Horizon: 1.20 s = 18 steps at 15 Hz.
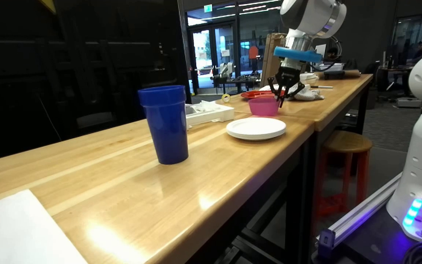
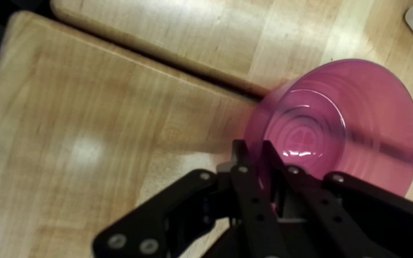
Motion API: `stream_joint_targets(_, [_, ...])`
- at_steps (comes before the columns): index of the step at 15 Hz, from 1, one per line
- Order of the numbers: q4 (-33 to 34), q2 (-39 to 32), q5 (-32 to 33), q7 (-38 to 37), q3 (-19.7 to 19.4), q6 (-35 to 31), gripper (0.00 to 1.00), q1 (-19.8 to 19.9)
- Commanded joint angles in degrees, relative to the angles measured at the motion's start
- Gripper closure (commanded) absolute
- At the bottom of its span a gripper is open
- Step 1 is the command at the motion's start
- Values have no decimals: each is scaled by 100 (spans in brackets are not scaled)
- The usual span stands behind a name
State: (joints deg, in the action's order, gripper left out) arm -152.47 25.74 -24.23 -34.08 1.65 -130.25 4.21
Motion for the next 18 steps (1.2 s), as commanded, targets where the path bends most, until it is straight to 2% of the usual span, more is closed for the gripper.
stream_joint_targets(1, [-68, 95, -73, -68, 37, -44, 54, -39])
stream_joint_targets(8, [27, 37, -28, -93, 242, -86, 6, -201])
stream_joint_targets(9, [41, 55, -31, -103, 286, -106, 2, -234])
stream_joint_targets(18, [274, 392, 189, -393, 620, -76, 0, -348])
